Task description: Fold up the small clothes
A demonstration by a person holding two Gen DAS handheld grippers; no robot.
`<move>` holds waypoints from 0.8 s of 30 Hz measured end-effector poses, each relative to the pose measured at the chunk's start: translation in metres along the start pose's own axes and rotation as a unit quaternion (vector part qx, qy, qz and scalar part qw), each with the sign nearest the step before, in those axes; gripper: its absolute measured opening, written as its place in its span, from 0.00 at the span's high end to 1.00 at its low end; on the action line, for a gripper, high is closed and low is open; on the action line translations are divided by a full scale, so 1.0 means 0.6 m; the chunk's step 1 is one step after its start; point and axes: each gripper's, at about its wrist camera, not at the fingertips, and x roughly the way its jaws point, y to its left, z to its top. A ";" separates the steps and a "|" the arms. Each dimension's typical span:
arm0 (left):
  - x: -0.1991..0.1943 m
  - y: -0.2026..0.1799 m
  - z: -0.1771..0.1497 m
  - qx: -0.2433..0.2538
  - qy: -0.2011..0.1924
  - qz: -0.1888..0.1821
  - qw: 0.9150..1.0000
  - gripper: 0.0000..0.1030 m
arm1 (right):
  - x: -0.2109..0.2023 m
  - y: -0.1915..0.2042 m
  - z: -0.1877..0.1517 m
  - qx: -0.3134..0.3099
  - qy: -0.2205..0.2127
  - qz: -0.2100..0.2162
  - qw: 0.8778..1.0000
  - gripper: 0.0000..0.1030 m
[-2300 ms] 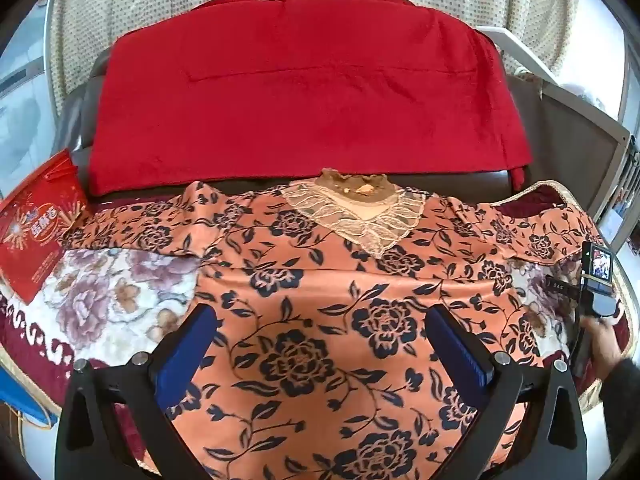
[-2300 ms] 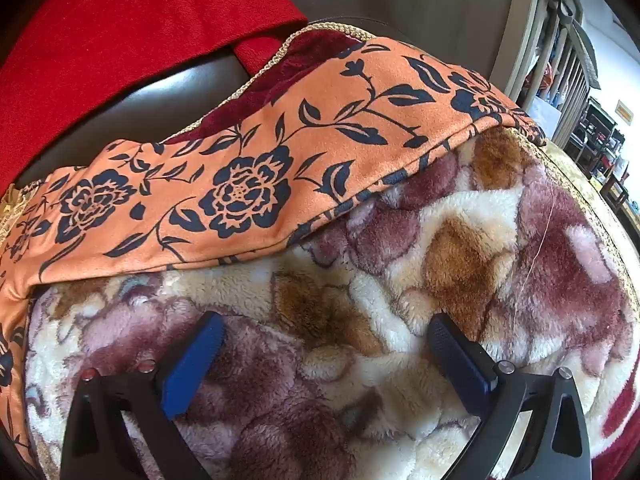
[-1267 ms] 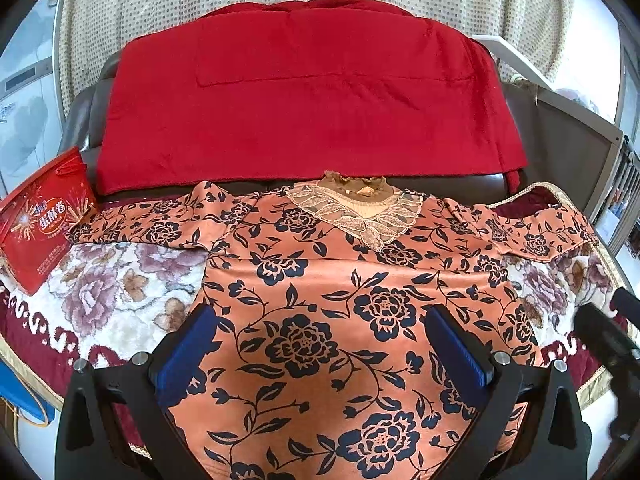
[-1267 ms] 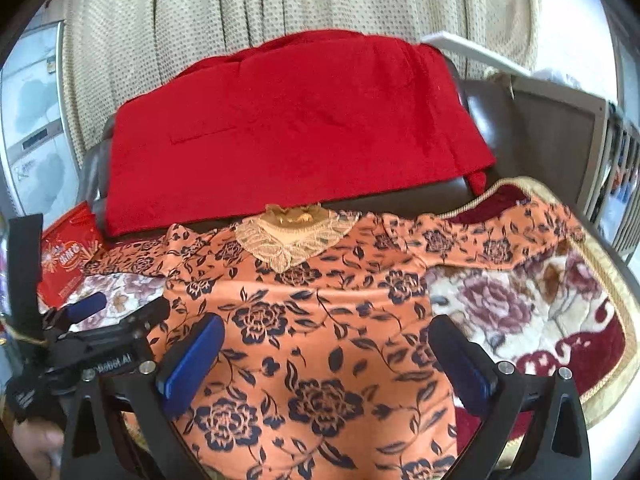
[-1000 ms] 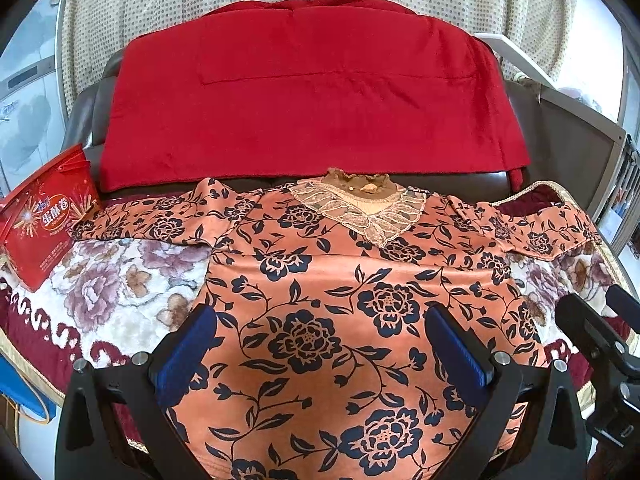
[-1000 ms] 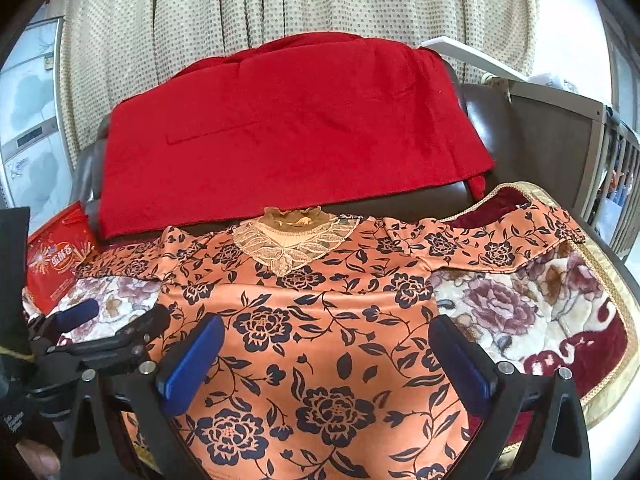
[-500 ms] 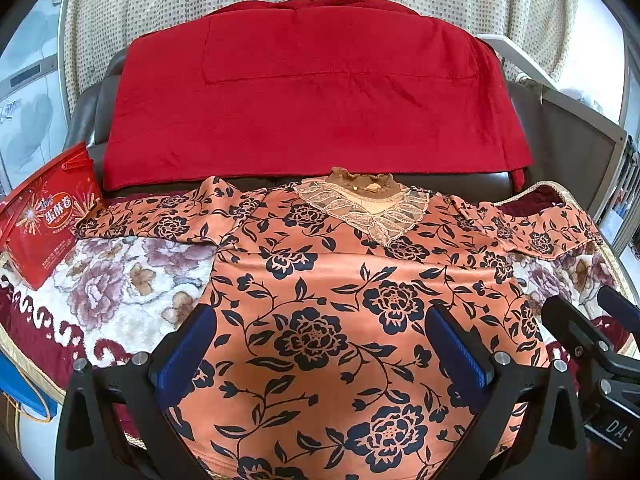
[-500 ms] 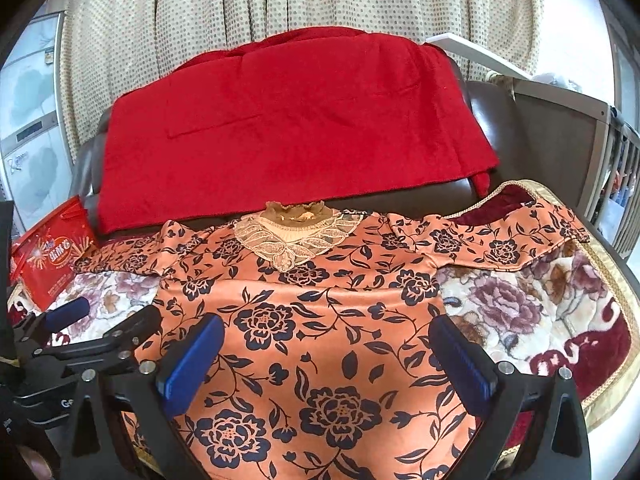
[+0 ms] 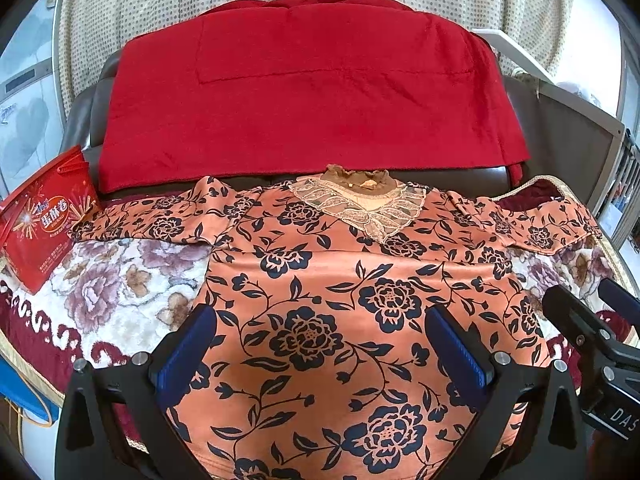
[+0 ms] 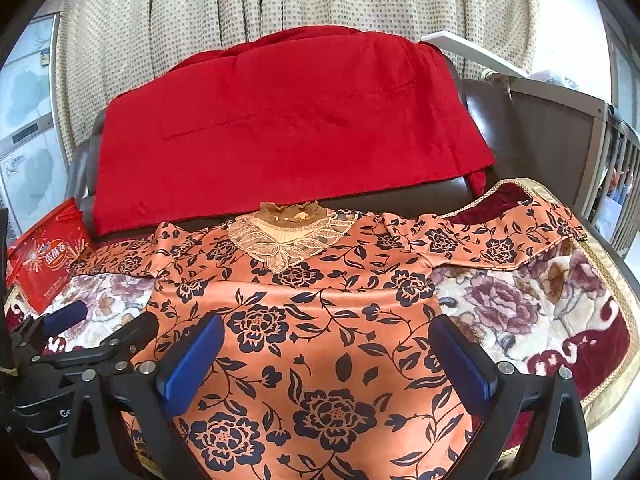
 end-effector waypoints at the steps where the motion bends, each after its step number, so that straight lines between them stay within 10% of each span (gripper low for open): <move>1: 0.000 0.001 0.000 0.000 -0.001 0.001 1.000 0.00 | 0.001 0.000 0.000 0.000 0.001 0.000 1.000 0.00; 24: 0.005 0.005 -0.002 -0.002 0.001 0.001 1.000 0.00 | 0.011 0.008 0.001 -0.003 0.009 0.005 1.000 0.00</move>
